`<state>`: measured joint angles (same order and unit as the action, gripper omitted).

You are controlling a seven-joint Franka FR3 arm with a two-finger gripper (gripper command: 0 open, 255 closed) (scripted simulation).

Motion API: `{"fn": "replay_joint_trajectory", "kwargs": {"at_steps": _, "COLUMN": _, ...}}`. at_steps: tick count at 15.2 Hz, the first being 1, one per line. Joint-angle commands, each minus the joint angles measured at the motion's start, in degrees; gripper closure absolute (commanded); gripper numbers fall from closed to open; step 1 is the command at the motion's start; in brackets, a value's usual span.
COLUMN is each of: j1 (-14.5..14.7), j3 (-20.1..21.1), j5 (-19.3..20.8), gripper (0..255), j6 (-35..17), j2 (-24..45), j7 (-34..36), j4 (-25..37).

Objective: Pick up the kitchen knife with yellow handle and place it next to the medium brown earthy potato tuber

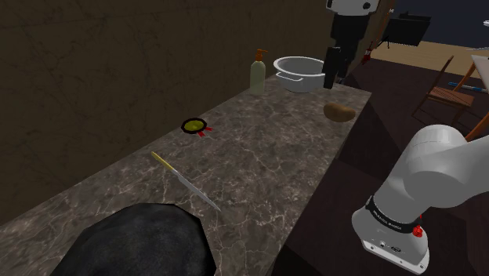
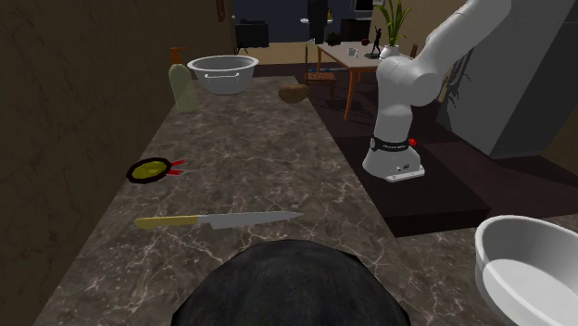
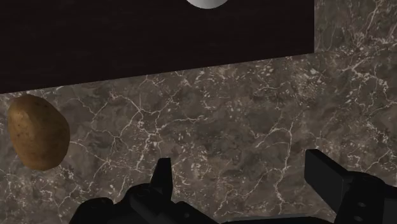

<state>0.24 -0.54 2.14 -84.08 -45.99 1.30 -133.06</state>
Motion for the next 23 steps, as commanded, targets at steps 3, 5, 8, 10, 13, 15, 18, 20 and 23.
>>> {"fn": "replay_joint_trajectory", "kwargs": {"at_steps": 3, "j1": 0.71, "j3": 1.73, "j5": -1.40, "gripper": 0, "j6": -2.83, "j2": 1.66, "j7": 1.84, "j4": -1.00}}
{"fn": "replay_joint_trajectory", "kwargs": {"at_steps": 5, "j1": 1.41, "j3": 3.48, "j5": -2.71, "gripper": 0, "j6": -5.69, "j2": 3.60, "j7": 3.63, "j4": -1.73}}
{"fn": "replay_joint_trajectory", "kwargs": {"at_steps": 8, "j1": 2.44, "j3": 6.08, "j5": -4.44, "gripper": 0, "j6": -10.01, "j2": 7.02, "j7": 6.25, "j4": -2.28}}
{"fn": "replay_joint_trajectory", "kwargs": {"at_steps": 10, "j1": 3.06, "j3": 7.82, "j5": -5.43, "gripper": 0, "j6": -12.88, "j2": 9.61, "j7": 7.96, "j4": -2.29}}
{"fn": "replay_joint_trajectory", "kwargs": {"at_steps": 13, "j1": 3.89, "j3": 10.41, "j5": -6.57, "gripper": 0, "j6": -17.10, "j2": 13.95, "j7": 10.50, "j4": -1.75}}
{"fn": "replay_joint_trajectory", "kwargs": {"at_steps": 15, "j1": 4.38, "j3": 12.10, "j5": -7.07, "gripper": 0, "j6": -19.82, "j2": 17.10, "j7": 12.22, "j4": -1.03}}
{"fn": "replay_joint_trajectory", "kwargs": {"at_steps": 18, "j1": 4.97, "j3": 14.61, "j5": -7.37, "gripper": 0, "j6": -23.71, "j2": 22.18, "j7": 14.87, "j4": 0.60}}
{"fn": "replay_joint_trajectory", "kwargs": {"at_steps": 20, "j1": 5.32, "j3": 16.23, "j5": -7.22, "gripper": 0, "j6": -26.13, "j2": 25.78, "j7": 16.72, "j4": 2.04}}
{"fn": "replay_joint_trajectory", "kwargs": {"at_steps": 23, "j1": 5.78, "j3": 18.55, "j5": -6.41, "gripper": 0, "j6": -29.44, "j2": 31.47, "j7": 19.66, "j4": 4.73}}
